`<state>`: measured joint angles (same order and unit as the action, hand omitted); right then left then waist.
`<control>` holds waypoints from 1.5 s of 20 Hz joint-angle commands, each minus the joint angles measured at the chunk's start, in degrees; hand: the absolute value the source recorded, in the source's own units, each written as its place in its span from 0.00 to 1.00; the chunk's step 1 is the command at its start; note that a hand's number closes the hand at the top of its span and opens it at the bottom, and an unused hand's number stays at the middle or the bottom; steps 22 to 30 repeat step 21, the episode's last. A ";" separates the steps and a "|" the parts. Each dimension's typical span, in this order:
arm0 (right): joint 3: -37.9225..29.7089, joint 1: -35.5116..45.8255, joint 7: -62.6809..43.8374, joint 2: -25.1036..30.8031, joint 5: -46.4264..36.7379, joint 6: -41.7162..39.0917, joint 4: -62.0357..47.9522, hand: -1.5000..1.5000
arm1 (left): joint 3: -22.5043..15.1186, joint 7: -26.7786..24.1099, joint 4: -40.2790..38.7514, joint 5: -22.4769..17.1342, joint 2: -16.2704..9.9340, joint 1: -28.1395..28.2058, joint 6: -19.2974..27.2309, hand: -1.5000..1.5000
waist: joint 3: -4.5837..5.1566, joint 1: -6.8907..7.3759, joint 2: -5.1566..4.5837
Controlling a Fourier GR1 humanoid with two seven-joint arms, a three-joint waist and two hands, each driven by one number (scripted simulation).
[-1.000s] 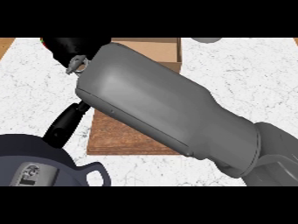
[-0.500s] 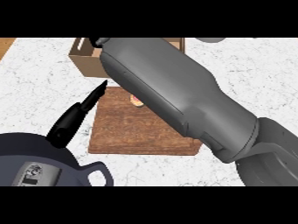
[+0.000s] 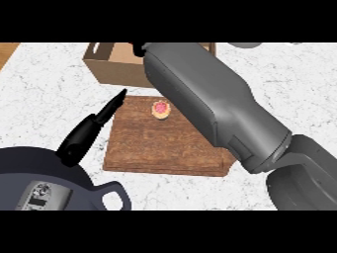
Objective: Pick the tomato from the cutting board and place it in the cardboard box
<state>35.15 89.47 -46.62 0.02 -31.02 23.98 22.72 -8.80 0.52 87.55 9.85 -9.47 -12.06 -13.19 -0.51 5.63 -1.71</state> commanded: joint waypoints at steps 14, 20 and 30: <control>-13.45 -9.80 17.59 -0.02 13.19 22.99 0.04 0.00 | -0.14 1.39 0.14 -3.69 2.67 -0.46 2.49 0.50 | 0.46 -0.16 -0.11; -22.54 -14.80 29.73 -0.01 21.08 31.89 8.53 0.00 | -0.08 1.01 -0.18 -4.12 1.83 0.91 3.22 0.50 | 0.35 -1.73 0.25; -23.64 -16.47 31.81 -0.01 22.54 32.15 9.37 0.00 | 0.80 0.74 -2.41 -4.08 1.87 -0.88 3.74 0.50 | 0.39 -2.35 0.11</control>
